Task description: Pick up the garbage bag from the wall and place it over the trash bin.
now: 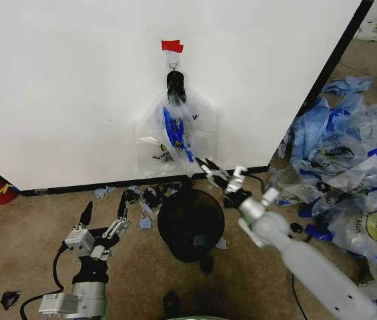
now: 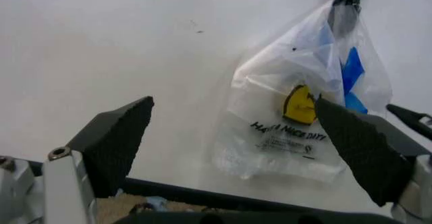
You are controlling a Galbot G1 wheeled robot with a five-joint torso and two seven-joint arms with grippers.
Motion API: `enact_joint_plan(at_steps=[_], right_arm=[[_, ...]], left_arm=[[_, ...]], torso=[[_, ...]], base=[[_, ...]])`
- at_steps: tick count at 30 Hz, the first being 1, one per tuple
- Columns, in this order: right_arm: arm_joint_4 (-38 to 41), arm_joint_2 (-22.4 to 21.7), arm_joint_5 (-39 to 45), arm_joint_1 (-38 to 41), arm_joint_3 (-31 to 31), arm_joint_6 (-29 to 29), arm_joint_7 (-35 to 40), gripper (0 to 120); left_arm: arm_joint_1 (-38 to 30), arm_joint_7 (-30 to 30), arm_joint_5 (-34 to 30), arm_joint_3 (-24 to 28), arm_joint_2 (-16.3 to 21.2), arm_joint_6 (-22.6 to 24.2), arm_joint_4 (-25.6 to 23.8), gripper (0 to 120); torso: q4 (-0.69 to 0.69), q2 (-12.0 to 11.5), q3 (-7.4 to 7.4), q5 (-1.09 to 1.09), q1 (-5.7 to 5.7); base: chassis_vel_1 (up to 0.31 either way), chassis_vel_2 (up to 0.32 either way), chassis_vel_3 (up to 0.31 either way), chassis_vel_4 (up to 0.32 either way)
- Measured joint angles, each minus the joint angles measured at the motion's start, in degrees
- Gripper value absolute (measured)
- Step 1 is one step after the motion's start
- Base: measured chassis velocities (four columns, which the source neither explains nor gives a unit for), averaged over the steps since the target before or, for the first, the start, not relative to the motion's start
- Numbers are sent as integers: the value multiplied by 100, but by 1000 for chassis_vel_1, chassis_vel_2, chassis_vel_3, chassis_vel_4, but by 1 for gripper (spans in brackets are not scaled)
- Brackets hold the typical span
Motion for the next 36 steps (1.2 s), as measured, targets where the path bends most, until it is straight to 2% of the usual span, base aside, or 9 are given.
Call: enact_joint_plan(at_steps=[3, 12, 22, 25, 31, 32, 36], right_arm=[[-19, 13, -12, 21, -81, 13, 210, 100], [-173, 68, 132, 84, -186, -42, 222, 100], [-609, 423, 563, 114, -196, -213, 149, 96], [-692, 472, 597, 114, -181, -274, 30, 90], [-871, 649, 658, 137, -142, -312, -109, 64], [-871, 649, 658, 137, -142, -312, -109, 64], [-965, 733, 694, 148, -138, -358, -136, 49]], left_arm=[[19, 4, 7, -2, -44, -13, 0, 93], [-43, 8, 7, 75, -70, 31, 71, 93], [-86, 2, -72, 88, 15, 60, 180, 93], [-98, 0, -77, 113, 20, 65, 209, 93], [-124, -4, -81, 185, 31, 67, 284, 93], [-124, -4, -81, 185, 31, 67, 284, 93], [-125, -10, -108, 195, 58, 73, 287, 93]], torso=[[-3, 0, 0, -1, 0], [-2, 0, 0, -1, 0], [-1, 0, 0, 0, 0], [-1, 0, 0, 0, 0], [-1, 0, 0, 0, 0], [-1, 0, 0, 0, 0], [-2, 0, 0, 0, 0]], base=[[0, 0, 0, 0], [0, 0, 0, 0], [0, 0, 0, 0], [0, 0, 0, 0], [0, 0, 0, 0], [0, 0, 0, 0], [0, 0, 0, 0]])
